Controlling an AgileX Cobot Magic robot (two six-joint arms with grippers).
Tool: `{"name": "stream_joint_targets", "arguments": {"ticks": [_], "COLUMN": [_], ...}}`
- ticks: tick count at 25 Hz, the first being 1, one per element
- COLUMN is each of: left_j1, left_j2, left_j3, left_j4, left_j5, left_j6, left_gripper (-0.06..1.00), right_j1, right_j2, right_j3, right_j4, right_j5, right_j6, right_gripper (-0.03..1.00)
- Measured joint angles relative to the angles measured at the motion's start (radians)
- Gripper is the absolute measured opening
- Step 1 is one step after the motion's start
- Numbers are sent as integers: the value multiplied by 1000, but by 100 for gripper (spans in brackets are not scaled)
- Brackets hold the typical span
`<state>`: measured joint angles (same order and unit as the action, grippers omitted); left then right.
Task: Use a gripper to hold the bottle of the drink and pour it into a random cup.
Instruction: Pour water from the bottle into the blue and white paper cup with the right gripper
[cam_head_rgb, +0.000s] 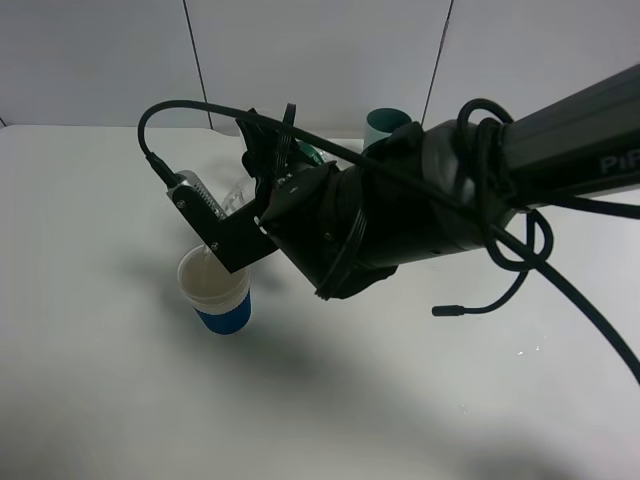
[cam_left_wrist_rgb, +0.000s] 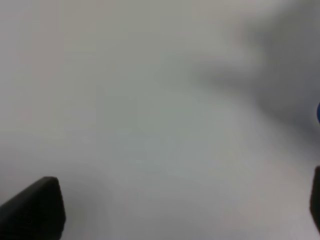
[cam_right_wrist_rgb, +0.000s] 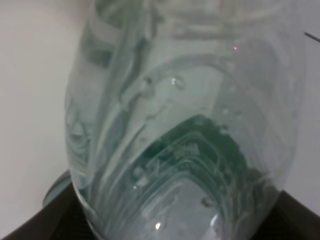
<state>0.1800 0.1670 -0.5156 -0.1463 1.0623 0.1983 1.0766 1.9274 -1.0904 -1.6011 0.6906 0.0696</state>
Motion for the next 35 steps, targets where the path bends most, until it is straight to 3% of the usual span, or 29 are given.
{"name": "stream_joint_targets", "arguments": {"ticks": [35], "left_j1": [0], "left_j2": [0], "left_j3": [0], "left_j4": [0], "left_j5": [0], "left_j6": [0], "left_gripper": [99], "right_j1": [0], "right_j2": [0], "right_j3": [0], "right_j4": [-13], "right_j5": [1], "right_j6": [-86], "right_gripper": [56]}}
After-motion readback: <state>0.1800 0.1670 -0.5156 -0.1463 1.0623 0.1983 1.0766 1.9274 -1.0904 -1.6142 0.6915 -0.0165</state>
